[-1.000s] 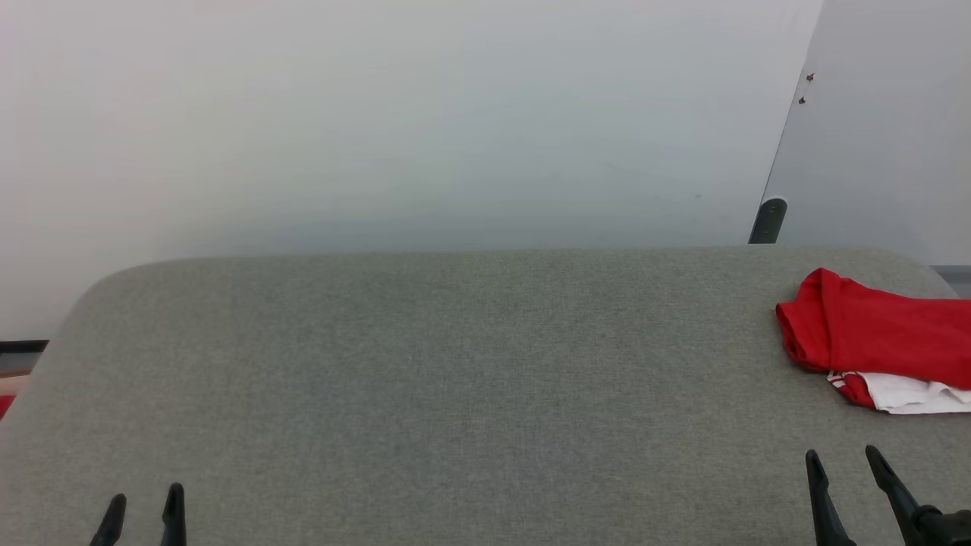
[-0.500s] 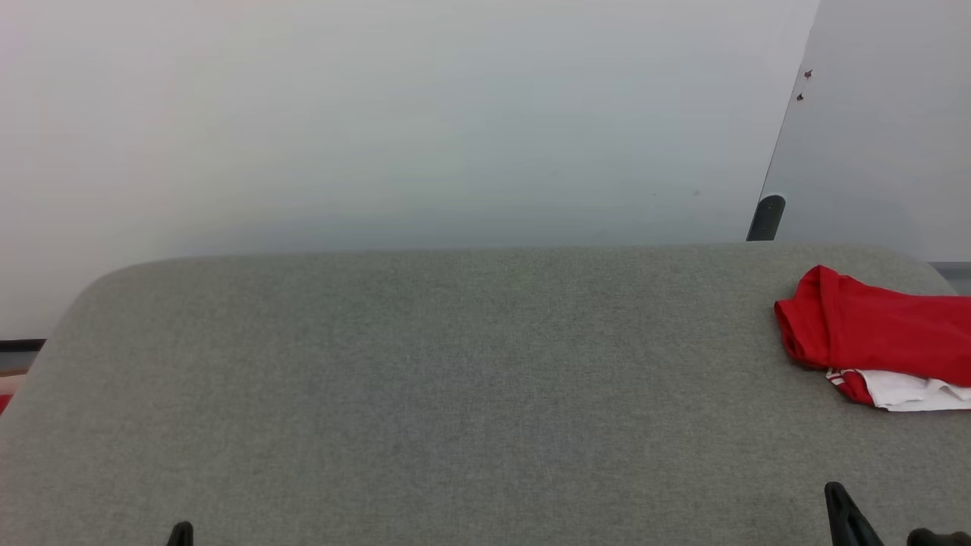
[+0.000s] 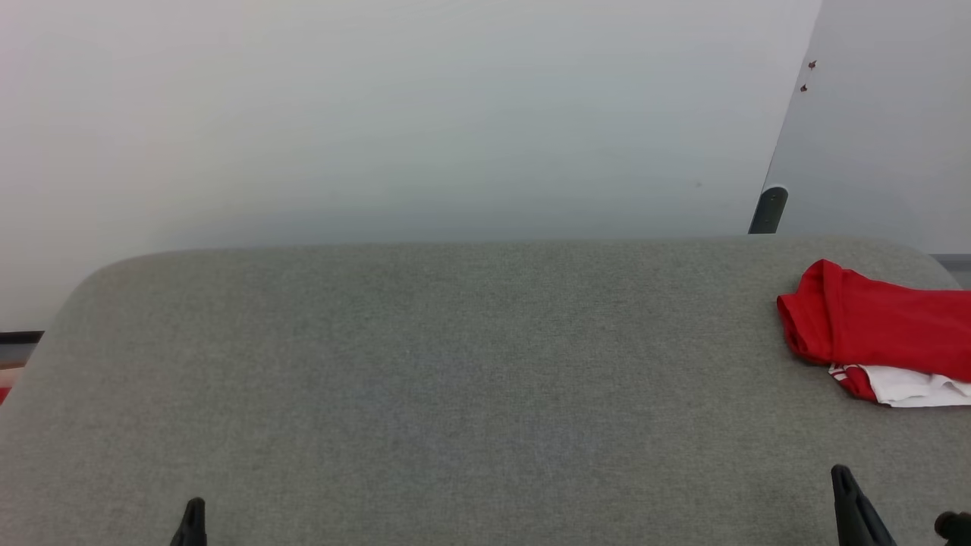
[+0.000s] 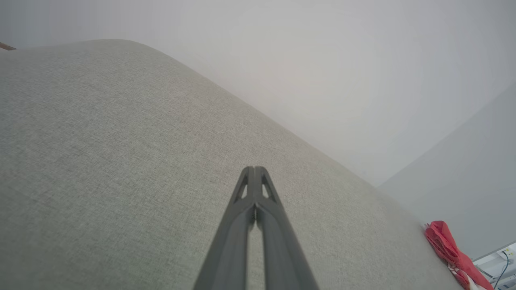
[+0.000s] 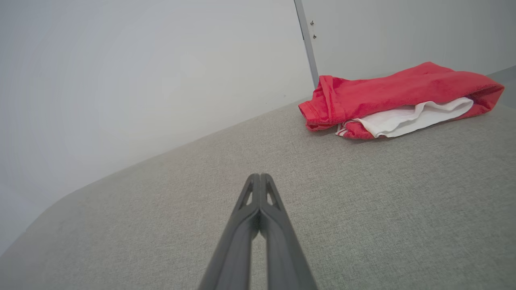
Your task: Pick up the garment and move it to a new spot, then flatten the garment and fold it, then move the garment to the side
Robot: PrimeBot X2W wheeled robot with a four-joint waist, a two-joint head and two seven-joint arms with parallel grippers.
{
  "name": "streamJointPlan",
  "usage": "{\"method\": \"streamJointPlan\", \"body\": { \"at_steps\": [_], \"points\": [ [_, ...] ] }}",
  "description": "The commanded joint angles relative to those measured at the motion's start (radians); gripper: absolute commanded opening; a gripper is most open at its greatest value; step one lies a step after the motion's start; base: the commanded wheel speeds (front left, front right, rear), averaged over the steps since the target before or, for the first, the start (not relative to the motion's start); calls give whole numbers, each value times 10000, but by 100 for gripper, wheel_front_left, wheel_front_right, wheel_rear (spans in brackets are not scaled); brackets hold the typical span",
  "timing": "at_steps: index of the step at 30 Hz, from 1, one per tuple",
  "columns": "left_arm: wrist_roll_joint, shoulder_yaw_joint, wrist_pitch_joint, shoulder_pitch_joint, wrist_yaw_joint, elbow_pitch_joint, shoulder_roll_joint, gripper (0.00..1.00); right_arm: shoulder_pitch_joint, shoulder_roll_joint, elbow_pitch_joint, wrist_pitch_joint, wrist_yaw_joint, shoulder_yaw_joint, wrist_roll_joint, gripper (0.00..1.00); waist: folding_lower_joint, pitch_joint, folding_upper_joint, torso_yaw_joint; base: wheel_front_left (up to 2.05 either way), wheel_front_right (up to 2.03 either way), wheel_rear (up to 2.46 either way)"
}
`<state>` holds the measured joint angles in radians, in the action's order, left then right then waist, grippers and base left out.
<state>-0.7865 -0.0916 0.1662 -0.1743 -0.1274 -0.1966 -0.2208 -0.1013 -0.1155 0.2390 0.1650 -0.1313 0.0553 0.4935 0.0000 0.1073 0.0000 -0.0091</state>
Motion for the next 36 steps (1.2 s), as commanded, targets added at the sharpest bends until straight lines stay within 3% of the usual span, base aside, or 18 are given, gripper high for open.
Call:
{"method": "streamJointPlan", "body": {
  "at_steps": [1, 36],
  "points": [
    [-269, -69, -60, 298, -9, 116, -54, 0, 365, -15, -145, -73, 2, 56, 343, 0, 0, -12, 0, 2, 0, 0, 0],
    [-3849, -150, -1296, 1472, -26, -145, 727, 0, 1178, 286, -68, -1292, 4, 301, 5192, 0, 0, -376, 0, 32, 0, 0, 0]
  ]
}}
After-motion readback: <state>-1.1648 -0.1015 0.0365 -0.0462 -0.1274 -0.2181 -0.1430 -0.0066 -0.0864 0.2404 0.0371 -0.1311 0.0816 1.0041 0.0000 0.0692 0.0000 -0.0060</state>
